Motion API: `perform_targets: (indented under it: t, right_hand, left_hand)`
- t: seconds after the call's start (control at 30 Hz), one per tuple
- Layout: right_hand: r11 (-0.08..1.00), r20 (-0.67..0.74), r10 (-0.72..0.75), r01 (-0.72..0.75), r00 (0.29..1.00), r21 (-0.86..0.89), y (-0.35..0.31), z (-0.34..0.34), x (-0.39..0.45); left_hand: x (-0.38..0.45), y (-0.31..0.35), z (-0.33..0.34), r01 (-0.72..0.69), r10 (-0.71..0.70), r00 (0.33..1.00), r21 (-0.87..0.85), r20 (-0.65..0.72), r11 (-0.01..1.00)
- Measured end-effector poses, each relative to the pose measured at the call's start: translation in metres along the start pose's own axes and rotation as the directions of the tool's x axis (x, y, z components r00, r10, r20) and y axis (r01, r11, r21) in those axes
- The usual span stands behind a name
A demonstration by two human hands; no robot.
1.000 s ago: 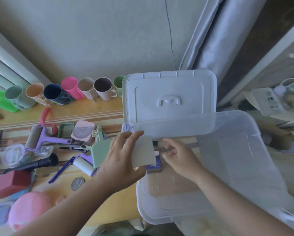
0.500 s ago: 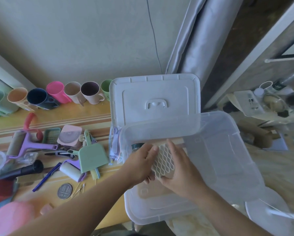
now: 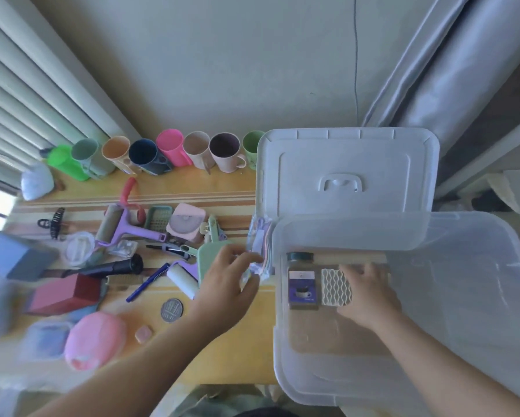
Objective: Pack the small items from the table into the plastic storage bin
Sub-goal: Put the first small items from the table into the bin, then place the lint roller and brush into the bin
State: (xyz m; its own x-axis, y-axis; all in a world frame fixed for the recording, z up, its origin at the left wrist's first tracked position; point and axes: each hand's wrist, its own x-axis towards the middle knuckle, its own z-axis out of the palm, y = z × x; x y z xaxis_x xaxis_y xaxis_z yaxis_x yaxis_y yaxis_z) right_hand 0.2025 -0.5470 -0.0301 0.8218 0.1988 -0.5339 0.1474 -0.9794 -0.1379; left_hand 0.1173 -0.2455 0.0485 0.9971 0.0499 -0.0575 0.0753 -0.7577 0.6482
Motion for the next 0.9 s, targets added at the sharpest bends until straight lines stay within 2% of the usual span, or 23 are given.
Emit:
perform_targets:
  t: [0.07, 0.17, 0.3, 0.37, 0.4, 0.47, 0.5, 0.57, 0.63, 0.7, 0.73, 0.83, 0.9]
  right_hand:
    - [0.999, 0.071, 0.033, -0.035, 0.997, 0.029, -0.005, 0.015, 0.014]
    - [0.992, 0.118, 0.024, -0.038, 0.993, 0.116, -0.009, 0.033, 0.027]
    - [0.990, 0.195, 0.023, -0.049, 0.981, 0.130, -0.010, 0.026, 0.024]
    - [0.992, 0.166, 0.022, -0.042, 0.986, 0.115, -0.017, 0.006, 0.013]
    - [0.989, 0.092, 0.028, -0.041, 0.995, 0.145, -0.025, -0.007, 0.007]
    - [0.962, -0.180, 0.016, 0.034, 0.984, 0.272, -0.048, -0.032, -0.008]
    - [0.941, -0.347, -0.011, 0.127, 0.938, 0.313, -0.064, -0.044, -0.017]
    - [0.891, -0.609, -0.066, 0.322, 0.790, 0.321, -0.105, -0.067, -0.034]
    - [0.818, -0.694, -0.158, 0.487, 0.702, 0.307, -0.152, -0.080, -0.046]
    - [0.747, -0.656, -0.280, 0.588, 0.701, 0.311, -0.201, -0.078, -0.043]
    - [0.743, -0.582, -0.326, 0.583, 0.745, 0.329, -0.223, -0.072, -0.036]
    - [0.852, -0.228, -0.312, 0.377, 0.922, 0.362, -0.272, -0.039, 0.004]
    - [0.921, -0.091, -0.233, 0.250, 0.968, 0.299, -0.293, -0.014, 0.036]
  left_hand:
    - [-0.013, -0.046, -0.006, 0.133, -0.131, 0.991, 0.108, -0.026, 0.985]
    - [-0.026, -0.097, -0.015, 0.313, -0.327, 0.945, 0.268, 0.008, 0.911]
    - [-0.022, -0.138, -0.020, 0.418, -0.508, 0.854, 0.426, 0.118, 0.802]
    - [-0.014, -0.151, -0.019, 0.438, -0.542, 0.828, 0.434, 0.145, 0.787]
    - [-0.008, -0.156, -0.017, 0.437, -0.546, 0.823, 0.437, 0.159, 0.786]
    - [0.003, -0.165, -0.014, 0.430, -0.554, 0.809, 0.445, 0.195, 0.785]
    - [0.007, -0.169, -0.012, 0.434, -0.570, 0.792, 0.453, 0.221, 0.778]
    - [0.013, -0.176, -0.009, 0.398, -0.585, 0.765, 0.517, 0.270, 0.758]
    - [0.014, -0.177, -0.008, 0.318, -0.551, 0.788, 0.583, 0.276, 0.748]
    - [0.010, -0.179, -0.015, 0.283, -0.513, 0.824, 0.611, 0.239, 0.739]
    - [0.006, -0.181, -0.020, 0.277, -0.505, 0.833, 0.620, 0.225, 0.734]
    - [-0.012, -0.191, -0.046, 0.272, -0.511, 0.830, 0.638, 0.222, 0.720]
    - [-0.031, -0.200, -0.066, 0.305, -0.520, 0.829, 0.616, 0.203, 0.726]
